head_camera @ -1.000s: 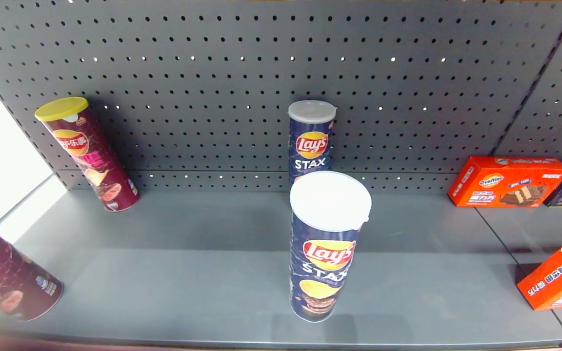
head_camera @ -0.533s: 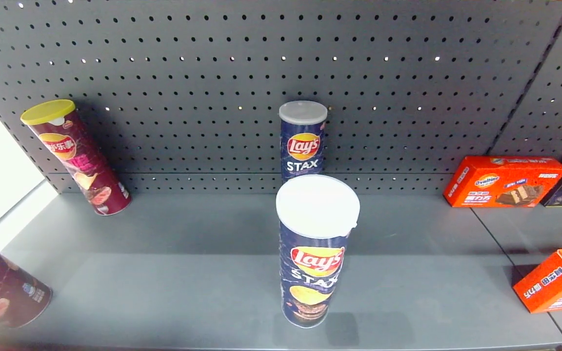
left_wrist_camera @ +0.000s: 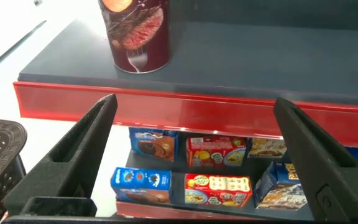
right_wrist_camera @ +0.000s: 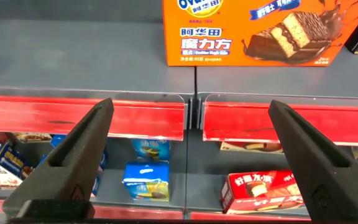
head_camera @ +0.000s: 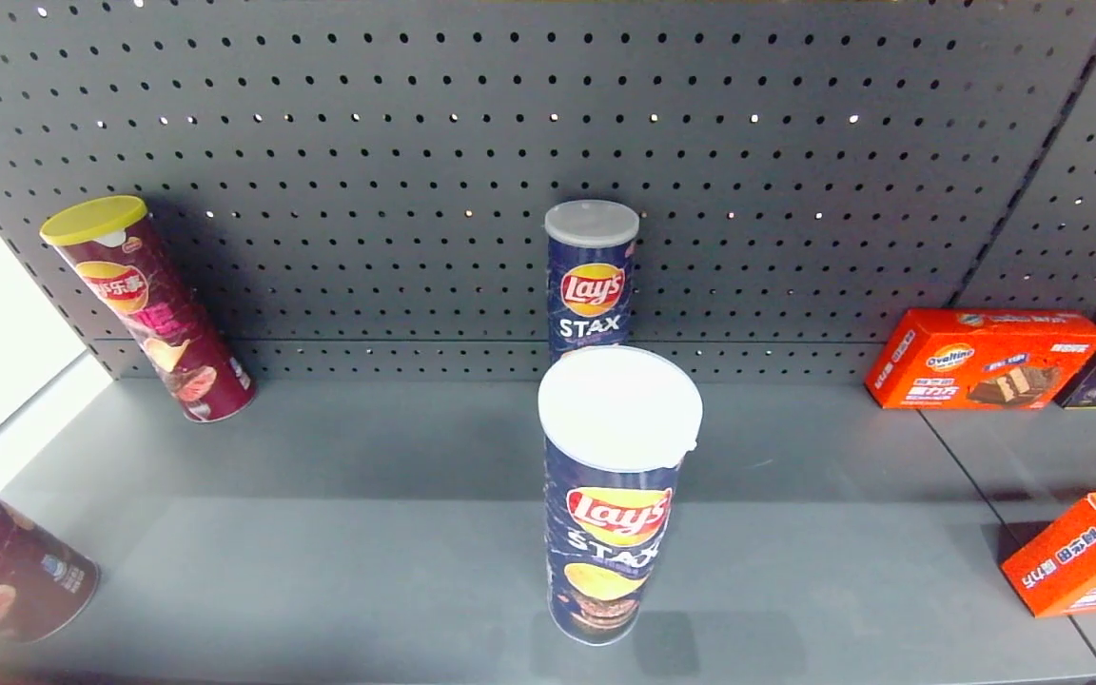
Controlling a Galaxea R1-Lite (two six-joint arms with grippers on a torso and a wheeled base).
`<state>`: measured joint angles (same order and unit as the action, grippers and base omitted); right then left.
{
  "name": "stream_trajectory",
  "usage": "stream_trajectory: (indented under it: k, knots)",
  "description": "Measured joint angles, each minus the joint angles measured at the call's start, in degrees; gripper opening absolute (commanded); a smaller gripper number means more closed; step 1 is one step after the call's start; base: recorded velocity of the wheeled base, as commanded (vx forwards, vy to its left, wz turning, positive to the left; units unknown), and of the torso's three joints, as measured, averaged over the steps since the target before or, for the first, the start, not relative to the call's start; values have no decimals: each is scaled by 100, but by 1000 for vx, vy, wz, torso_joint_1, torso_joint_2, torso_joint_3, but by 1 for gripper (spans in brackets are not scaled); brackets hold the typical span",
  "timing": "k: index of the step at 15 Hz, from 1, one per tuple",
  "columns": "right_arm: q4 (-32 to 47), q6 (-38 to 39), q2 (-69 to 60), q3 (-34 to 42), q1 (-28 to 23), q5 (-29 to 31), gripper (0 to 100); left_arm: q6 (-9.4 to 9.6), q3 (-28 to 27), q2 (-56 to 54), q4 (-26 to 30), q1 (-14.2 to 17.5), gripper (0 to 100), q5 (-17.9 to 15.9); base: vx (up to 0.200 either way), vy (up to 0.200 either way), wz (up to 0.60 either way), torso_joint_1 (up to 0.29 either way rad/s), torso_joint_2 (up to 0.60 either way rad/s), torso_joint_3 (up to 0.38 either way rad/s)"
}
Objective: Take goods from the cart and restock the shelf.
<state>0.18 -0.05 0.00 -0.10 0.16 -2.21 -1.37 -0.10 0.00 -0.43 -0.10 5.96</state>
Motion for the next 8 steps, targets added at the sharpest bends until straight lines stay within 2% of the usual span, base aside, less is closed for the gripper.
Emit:
stream_trajectory:
  k: [8]
  knots:
    - [0, -2, 0, 0, 0, 2, 100, -2, 0, 0, 0, 0, 100, 0, 0, 0, 0, 0, 0, 0]
